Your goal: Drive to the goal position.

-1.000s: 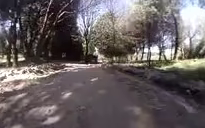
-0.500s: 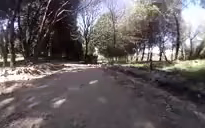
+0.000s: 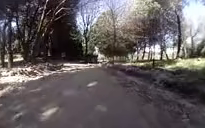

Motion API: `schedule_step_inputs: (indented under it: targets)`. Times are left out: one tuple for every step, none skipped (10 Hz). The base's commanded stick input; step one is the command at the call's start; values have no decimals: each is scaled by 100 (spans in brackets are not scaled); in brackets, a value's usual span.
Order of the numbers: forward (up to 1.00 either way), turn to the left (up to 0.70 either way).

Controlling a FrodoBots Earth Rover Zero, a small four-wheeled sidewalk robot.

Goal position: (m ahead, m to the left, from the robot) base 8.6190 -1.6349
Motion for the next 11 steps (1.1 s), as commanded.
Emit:
schedule_step_inputs:
  targets:
    - [70, 29]
    - [70, 8]
    - [70, 0]
    - [70, 0]
    - [70, 0]
    - [70, 0]
    - [70, 0]
    - [70, 0]
    - [70, 0]
    - [70, 0]
    - [70, 0]
